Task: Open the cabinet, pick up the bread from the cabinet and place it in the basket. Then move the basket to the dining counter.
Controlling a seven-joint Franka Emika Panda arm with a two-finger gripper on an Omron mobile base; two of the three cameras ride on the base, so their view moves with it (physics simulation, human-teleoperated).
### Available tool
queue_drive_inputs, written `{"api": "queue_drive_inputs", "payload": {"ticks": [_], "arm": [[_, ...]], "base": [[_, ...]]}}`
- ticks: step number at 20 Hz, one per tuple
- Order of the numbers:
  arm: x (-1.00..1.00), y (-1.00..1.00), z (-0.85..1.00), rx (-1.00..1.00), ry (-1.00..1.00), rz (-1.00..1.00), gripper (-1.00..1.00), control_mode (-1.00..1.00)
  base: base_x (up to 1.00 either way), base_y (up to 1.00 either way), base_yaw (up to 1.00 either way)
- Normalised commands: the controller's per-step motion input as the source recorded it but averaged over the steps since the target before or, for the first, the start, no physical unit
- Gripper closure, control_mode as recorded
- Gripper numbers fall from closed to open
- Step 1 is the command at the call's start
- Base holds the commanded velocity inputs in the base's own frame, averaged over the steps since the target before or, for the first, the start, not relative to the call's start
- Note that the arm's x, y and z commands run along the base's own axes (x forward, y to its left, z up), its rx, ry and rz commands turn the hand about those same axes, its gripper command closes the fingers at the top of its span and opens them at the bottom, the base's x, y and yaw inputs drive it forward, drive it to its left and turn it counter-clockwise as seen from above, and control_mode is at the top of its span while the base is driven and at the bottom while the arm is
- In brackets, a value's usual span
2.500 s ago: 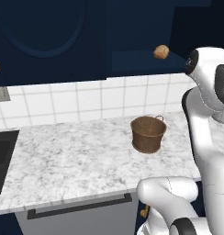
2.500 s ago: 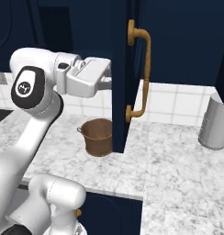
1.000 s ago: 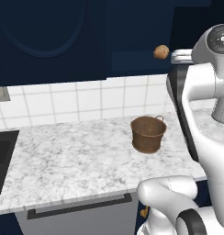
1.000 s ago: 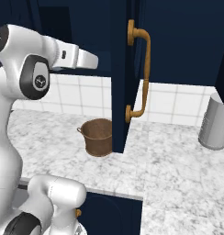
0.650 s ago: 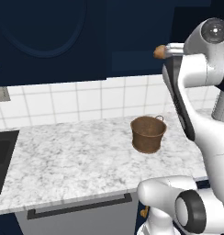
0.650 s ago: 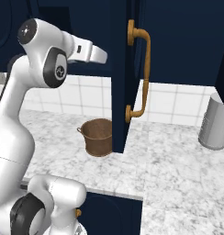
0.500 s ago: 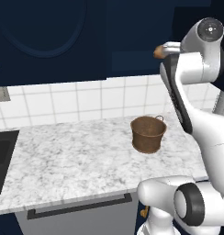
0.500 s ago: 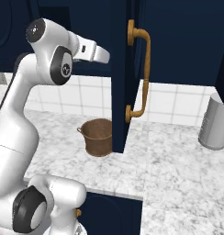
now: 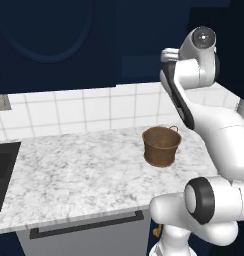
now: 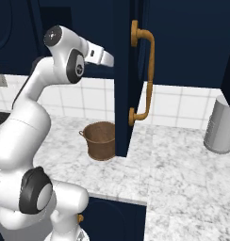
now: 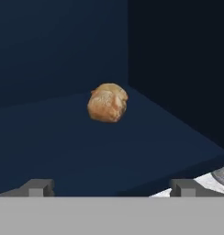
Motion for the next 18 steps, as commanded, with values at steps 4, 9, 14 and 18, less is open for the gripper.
{"api": "queue_drive_inputs", "payload": {"ticks": [4, 9, 14, 18], "arm": [[0.74, 0.02, 0.00, 0.05, 0.00, 0.00, -1.00, -1.00], [0.61, -0.12, -0.03, 0.00, 0.00, 0.00, -1.00, -1.00], [0.34, -0.34, -0.10, 0.00, 0.04, 0.00, -1.00, -1.00], [0.37, -0.17, -0.19, 0.00, 0.00, 0.00, -1.00, -1.00]], "base": [[0.00, 0.00, 0.00], [0.00, 0.00, 0.00], [0.00, 0.00, 0.00], [0.00, 0.00, 0.00]]}}
